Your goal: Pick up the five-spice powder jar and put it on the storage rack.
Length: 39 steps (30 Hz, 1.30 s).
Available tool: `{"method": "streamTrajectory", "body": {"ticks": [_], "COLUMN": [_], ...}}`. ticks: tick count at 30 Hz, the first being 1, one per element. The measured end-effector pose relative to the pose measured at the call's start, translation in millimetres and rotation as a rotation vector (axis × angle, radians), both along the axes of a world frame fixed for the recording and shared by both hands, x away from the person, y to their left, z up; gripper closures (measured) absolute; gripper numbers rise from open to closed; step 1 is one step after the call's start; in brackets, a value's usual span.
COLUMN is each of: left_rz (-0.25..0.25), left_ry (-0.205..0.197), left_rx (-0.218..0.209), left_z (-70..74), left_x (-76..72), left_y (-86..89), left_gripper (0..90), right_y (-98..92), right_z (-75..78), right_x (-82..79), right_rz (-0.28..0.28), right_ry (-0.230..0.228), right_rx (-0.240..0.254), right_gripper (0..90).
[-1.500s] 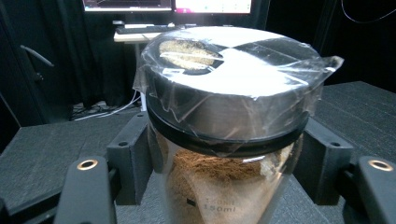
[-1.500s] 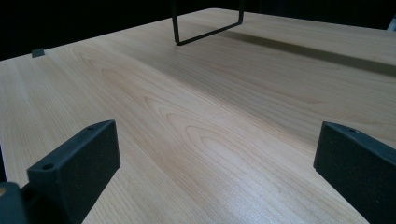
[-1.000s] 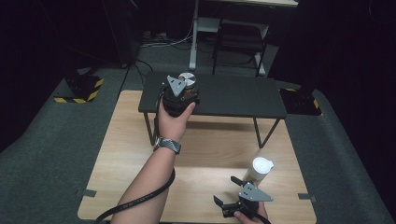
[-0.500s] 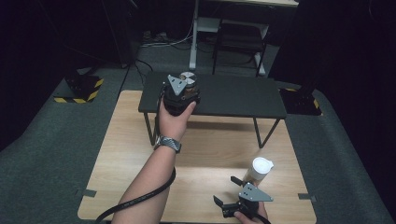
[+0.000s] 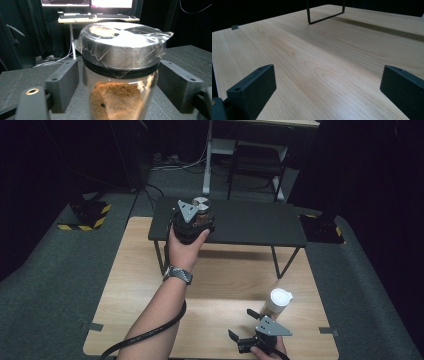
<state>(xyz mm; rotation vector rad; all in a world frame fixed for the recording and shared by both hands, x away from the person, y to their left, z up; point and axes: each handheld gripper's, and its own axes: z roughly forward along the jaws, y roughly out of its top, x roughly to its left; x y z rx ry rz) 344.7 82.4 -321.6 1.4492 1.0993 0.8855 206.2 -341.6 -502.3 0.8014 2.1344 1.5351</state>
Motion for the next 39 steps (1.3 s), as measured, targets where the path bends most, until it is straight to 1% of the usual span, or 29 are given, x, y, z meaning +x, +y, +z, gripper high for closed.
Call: {"method": "streamTrajectory", "body": {"ticks": [1, 2, 4, 5, 6, 7, 10, 14, 15, 16, 17, 21, 22, 26, 27, 28, 29, 33, 35, 36, 37, 39], "left_rz": [0.006, 0.007, -0.008, -0.01, -0.02, -0.026, -0.022, -0.039, -0.039, -0.04, -0.04, -0.052, -0.052, -0.064, -0.064, -0.07, -0.07, -0.079, -0.078, -0.079, -0.079, -0.08], "left_ry": [-0.001, 0.001, 0.005, 0.0, -0.012, -0.012, -0.01, -0.018, -0.018, -0.026, -0.026, -0.041, -0.041, -0.054, -0.054, -0.06, -0.06, -0.066, -0.067, -0.072, -0.072, -0.073], "left_rx": [-0.006, -0.007, -0.006, -0.001, -0.006, -0.017, -0.027, -0.037, -0.037, -0.039, -0.039, -0.037, -0.037, -0.052, -0.052, -0.057, -0.057, -0.066, -0.068, -0.075, -0.075, -0.076], "left_z": [-0.3, -0.2, -0.2, -1.2, -3.6, -4.8, -6.6, -13.5, -13.5, -15.9, -15.9, -19.6, -19.6, -24.2, -24.2, -26.8, -26.8, -33.4, -34.9, -38.3, -38.3, -43.2], "left_x": [-1.4, -2.4, -2.4, -3.4, -6.1, -7.4, -11.4, -20.9, -20.9, -25.5, -25.5, -35.9, -35.9, -46.0, -46.0, -49.9, -49.9, -59.2, -61.1, -64.8, -64.8, -70.5], "left_y": [-0.2, 0.8, 3.7, 4.4, 8.2, 10.9, 14.1, 24.1, 24.1, 26.2, 26.2, 31.6, 31.6, 37.5, 37.5, 40.2, 40.2, 47.0, 48.2, 51.3, 51.3, 55.3], "left_gripper": [13.3, 7.5, 3.6, 2.3, 1.2, 0.4, 0.4, 0.4, 0.4, 0.4, 0.4, 0.4, 0.4, 0.4, 0.4, 0.4, 0.4, 0.4, 0.4, 0.4, 0.4, 0.4], "right_y": [0.1, 0.3, 0.4, 0.5, 0.6, 0.7, 0.8, 1.0, 1.0, 1.5, 1.5, 2.1, 2.1, 2.3, 2.3, 2.4, 2.4, 2.6, 2.7, 2.9, 3.0, 3.3], "right_z": [0.0, 0.0, -0.1, -0.2, -0.3, 0.0, 0.2, 0.4, 0.4, 0.5, 0.5, 0.5, 0.5, 0.5, 0.5, 0.6, 0.6, 0.7, 0.8, 1.0, 1.1, 1.2], "right_x": [0.0, -0.1, -0.4, -0.5, -0.6, -0.6, -0.5, -0.4, -0.4, -0.8, -0.8, -1.3, -1.3, -1.4, -1.4, -1.3, -1.3, -1.2, -1.1, -1.2, -1.3, -1.5], "right_rz": [0.001, 0.001, 0.0, 0.0, -0.001, 0.0, 0.001, 0.0, 0.0, -0.001, -0.001, -0.002, -0.002, -0.002, -0.001, -0.001, -0.001, 0.001, 0.001, 0.001, 0.001, 0.001], "right_ry": [-0.001, -0.003, -0.004, -0.004, -0.006, -0.004, -0.003, -0.003, -0.003, -0.003, -0.003, -0.005, -0.005, -0.006, -0.006, -0.006, -0.006, -0.007, -0.007, -0.006, -0.006, -0.006], "right_rx": [-0.001, -0.003, -0.003, -0.002, -0.003, -0.004, -0.005, -0.006, -0.006, -0.007, -0.007, -0.01, -0.01, -0.011, -0.011, -0.011, -0.011, -0.014, -0.014, -0.015, -0.015, -0.017], "right_gripper": [0.0, 0.1, 0.0, 0.1, 0.1, 0.0, 0.1, 0.0, 0.0, 0.0, 0.0, 0.0, 0.0, 0.0, 0.1, 0.0, 0.0, 0.1, 0.0, 0.0, 0.0, 0.0]}}
